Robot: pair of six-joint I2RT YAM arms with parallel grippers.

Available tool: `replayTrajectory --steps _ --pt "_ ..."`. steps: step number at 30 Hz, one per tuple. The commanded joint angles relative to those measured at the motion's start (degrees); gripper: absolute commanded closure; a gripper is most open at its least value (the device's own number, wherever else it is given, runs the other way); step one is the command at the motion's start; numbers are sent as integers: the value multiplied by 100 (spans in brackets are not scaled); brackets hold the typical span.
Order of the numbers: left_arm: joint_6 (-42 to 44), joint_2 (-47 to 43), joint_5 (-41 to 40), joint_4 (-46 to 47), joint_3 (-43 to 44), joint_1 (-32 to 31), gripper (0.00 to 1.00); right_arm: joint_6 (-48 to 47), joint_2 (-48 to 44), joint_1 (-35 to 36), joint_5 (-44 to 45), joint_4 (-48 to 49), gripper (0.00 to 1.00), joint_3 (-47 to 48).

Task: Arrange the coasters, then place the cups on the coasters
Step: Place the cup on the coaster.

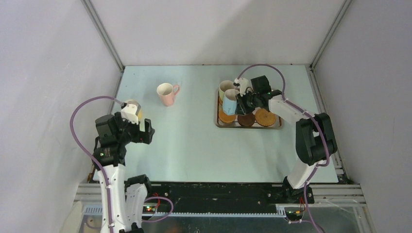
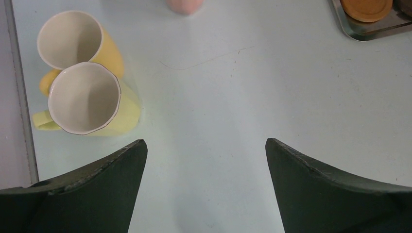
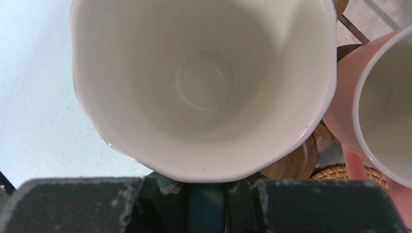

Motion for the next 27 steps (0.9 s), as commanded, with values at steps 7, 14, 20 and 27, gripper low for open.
replayTrajectory --steps 7,14,20,27 --pt "116 -45 75 163 52 45 0 37 240 66 -14 583 100 69" --pt "106 -87 39 179 44 46 0 -34 407 184 105 589 100 70" --pt "101 -83 35 191 36 48 0 -96 432 220 80 545 100 70" --pt "101 -120 15 198 30 42 0 -132 530 271 161 437 100 168"
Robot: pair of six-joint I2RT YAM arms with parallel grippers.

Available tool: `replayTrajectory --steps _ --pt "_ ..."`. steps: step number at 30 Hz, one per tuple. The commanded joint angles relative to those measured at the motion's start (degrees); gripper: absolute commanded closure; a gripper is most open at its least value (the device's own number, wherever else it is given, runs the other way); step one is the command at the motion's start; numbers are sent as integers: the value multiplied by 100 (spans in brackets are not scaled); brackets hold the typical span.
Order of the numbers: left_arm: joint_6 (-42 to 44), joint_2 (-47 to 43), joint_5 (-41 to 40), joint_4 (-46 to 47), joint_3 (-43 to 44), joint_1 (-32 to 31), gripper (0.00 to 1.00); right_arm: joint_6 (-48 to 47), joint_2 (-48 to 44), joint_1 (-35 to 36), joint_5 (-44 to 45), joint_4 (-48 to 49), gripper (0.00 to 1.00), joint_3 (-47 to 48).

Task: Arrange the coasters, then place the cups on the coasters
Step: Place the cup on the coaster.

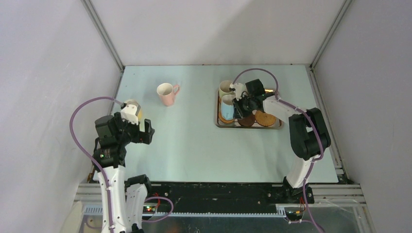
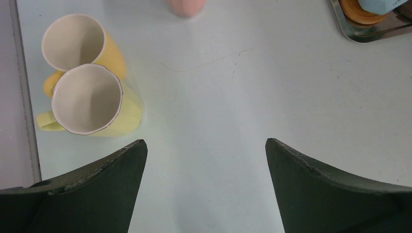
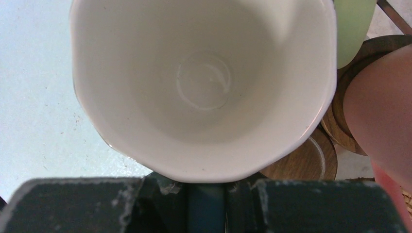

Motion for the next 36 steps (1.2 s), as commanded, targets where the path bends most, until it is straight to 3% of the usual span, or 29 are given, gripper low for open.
replayTrajectory --steps 1,17,36 --pt "101 -93 20 193 29 42 0 -86 26 68 -38 319 100 196" --pt "97 -77 -60 228 -7 40 0 -175 -180 23 -223 75 100 277" --pt "27 -25 -211 239 14 40 0 200 -465 -548 -875 42 100 282"
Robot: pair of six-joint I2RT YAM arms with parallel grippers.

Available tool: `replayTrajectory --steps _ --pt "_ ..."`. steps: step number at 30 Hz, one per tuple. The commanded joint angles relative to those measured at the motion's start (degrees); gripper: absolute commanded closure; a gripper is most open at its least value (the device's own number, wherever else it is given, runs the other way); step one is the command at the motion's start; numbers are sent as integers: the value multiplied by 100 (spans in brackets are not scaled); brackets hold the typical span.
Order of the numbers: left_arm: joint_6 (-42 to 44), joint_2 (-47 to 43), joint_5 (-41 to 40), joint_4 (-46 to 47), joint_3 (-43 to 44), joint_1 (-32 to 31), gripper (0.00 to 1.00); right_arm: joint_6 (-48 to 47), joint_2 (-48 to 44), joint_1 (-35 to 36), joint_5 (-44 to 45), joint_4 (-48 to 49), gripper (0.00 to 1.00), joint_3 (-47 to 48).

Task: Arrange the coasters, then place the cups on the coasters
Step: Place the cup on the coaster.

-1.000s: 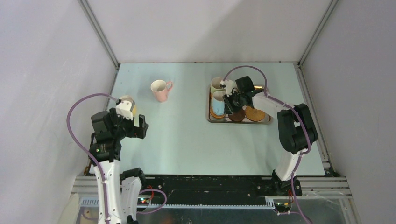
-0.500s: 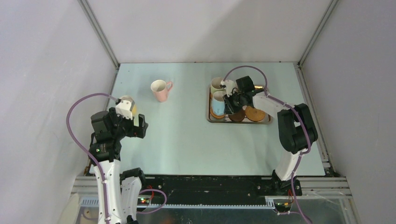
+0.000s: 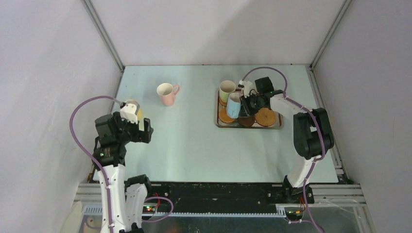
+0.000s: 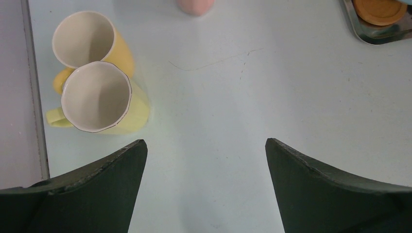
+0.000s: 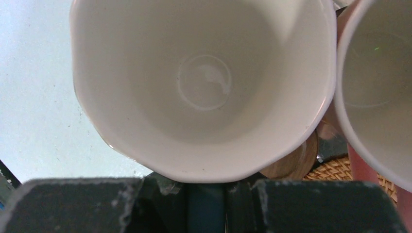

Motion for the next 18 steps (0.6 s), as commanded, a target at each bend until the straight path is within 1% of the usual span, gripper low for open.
replayTrajectory --steps 1,7,18 --pt "30 -63 -14 156 16 46 0 120 -427 -7 -370 264 100 252" --pt "24 -73 -18 157 19 46 0 33 -382 251 -178 277 100 248" --pt "26 -80 5 168 19 41 0 -82 -279 501 290 312 100 249"
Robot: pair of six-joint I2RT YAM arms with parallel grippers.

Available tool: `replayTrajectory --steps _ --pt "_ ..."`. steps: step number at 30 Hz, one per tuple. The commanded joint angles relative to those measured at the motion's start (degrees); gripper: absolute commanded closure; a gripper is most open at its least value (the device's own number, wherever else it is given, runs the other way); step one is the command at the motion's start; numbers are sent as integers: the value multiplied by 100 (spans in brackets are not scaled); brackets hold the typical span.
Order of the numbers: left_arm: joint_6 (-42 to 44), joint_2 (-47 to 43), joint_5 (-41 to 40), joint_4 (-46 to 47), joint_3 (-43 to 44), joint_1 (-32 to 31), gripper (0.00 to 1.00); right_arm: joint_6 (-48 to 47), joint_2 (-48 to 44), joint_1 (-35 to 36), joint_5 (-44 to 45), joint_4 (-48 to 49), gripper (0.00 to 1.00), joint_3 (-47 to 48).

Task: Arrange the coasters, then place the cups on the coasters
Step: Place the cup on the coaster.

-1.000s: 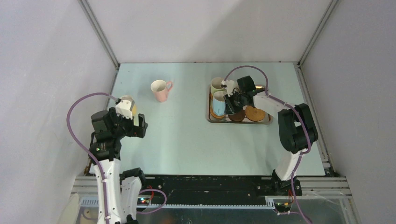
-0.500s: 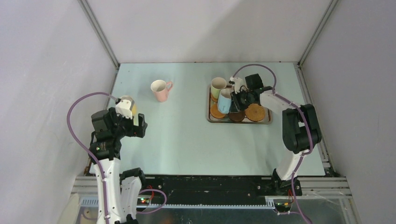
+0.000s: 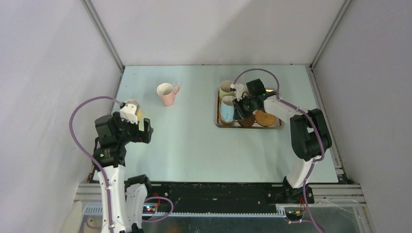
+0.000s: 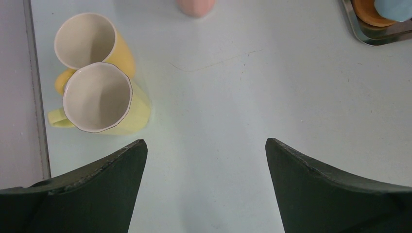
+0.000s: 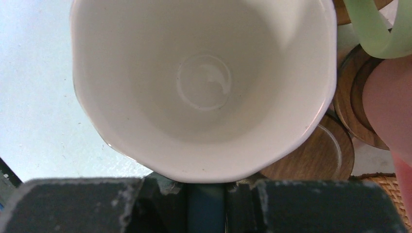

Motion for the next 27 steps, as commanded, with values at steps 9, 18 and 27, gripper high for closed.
replayTrajectory --steps 9,18,27 --pt "28 -42 11 166 18 41 0 -67 -24 120 348 259 100 370" --pt "28 -22 16 165 19 42 0 -120 207 303 596 123 93 522" --pt "38 -1 44 176 10 46 0 -298 189 398 604 -177 72 687"
